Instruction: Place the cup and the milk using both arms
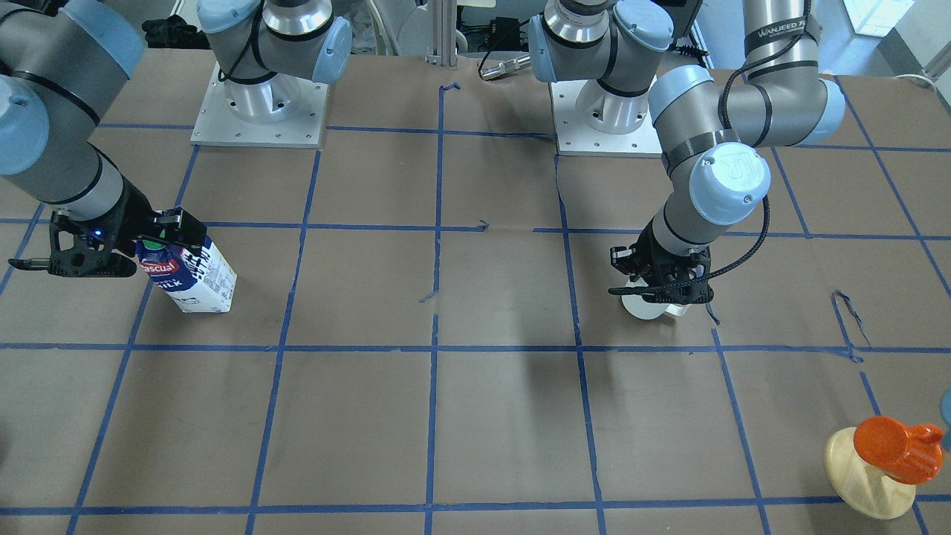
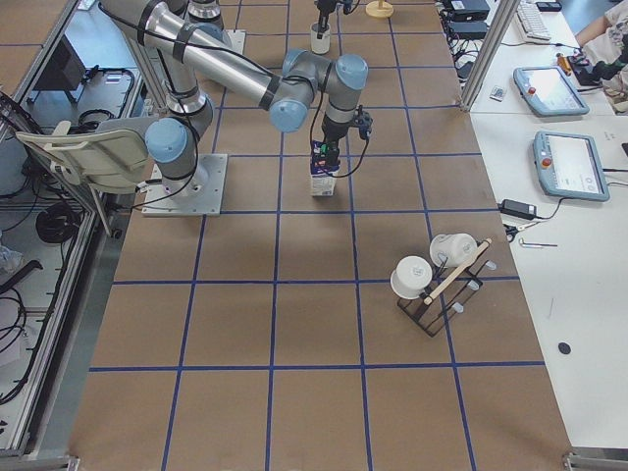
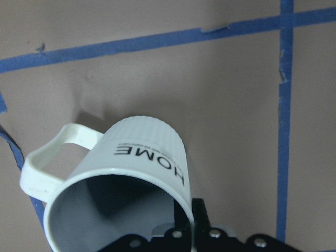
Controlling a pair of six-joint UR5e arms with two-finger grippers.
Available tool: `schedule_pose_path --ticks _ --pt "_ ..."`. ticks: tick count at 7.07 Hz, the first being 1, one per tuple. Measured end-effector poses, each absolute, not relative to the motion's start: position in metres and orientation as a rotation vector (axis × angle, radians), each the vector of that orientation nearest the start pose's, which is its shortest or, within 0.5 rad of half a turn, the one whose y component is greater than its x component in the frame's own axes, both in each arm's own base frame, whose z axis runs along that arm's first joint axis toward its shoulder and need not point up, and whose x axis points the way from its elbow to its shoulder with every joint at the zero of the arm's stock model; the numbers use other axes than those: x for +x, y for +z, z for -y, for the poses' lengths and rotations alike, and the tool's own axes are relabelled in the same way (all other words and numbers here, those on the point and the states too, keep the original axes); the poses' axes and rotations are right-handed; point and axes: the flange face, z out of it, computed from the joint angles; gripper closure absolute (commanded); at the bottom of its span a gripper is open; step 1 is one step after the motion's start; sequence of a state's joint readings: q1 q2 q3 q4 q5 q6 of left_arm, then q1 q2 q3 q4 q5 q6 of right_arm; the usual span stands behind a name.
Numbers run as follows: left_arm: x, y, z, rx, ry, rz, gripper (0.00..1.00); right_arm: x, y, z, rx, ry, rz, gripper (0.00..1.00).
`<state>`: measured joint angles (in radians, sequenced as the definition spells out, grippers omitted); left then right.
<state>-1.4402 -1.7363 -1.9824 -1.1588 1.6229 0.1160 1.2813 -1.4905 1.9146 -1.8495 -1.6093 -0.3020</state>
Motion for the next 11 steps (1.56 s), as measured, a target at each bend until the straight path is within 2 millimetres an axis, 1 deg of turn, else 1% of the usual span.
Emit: schedule_pose_path --ticks 1,2,3,4,5,6,7,8,9,10,11 --pt "-0.085 0.266 0.498 -0.113 0.242 -3.116 1.0 -0.012 0.312 0.493 -0.024 0.239 -3.126 0.6" --pt "-0.122 0.281 0.502 -0.196 0.231 -3.129 1.0 -0.011 0.312 0.492 -0.026 0.249 -3.128 0.7" --pt "-0.17 0.298 0.503 -0.293 0.212 -3.14 1.0 -0.012 0.312 0.49 -0.029 0.261 -3.136 0.81" --pt "-0.223 0.311 0.497 -0.387 0.2 -3.157 1.0 -0.013 0.313 0.49 -0.032 0.269 -3.144 0.82" --pt "-0.273 0.315 0.483 -0.41 0.215 -3.176 1.0 -0.012 0.316 0.489 -0.033 0.271 -3.147 0.82" --pt "-0.315 0.31 0.464 -0.378 0.242 -3.185 1.0 -0.01 0.329 0.492 -0.037 0.257 -3.146 0.85" --pt "-0.345 0.301 0.448 -0.328 0.27 -3.183 1.0 -0.002 0.349 0.497 -0.048 0.233 -3.129 0.85" --pt "-0.363 0.293 0.437 -0.29 0.297 -3.177 1.0 0.015 0.367 0.502 -0.054 0.216 -3.099 0.85" --pt "-0.374 0.283 0.43 -0.261 0.323 -3.168 1.0 0.044 0.38 0.506 -0.053 0.193 -3.082 0.85" --pt "-0.382 0.274 0.426 -0.24 0.347 -3.161 1.0 0.077 0.387 0.506 -0.063 0.177 -3.081 0.85" --pt "-0.387 0.265 0.425 -0.229 0.361 -3.158 0.28 0.099 0.389 0.504 -0.08 0.17 -3.083 0.85"
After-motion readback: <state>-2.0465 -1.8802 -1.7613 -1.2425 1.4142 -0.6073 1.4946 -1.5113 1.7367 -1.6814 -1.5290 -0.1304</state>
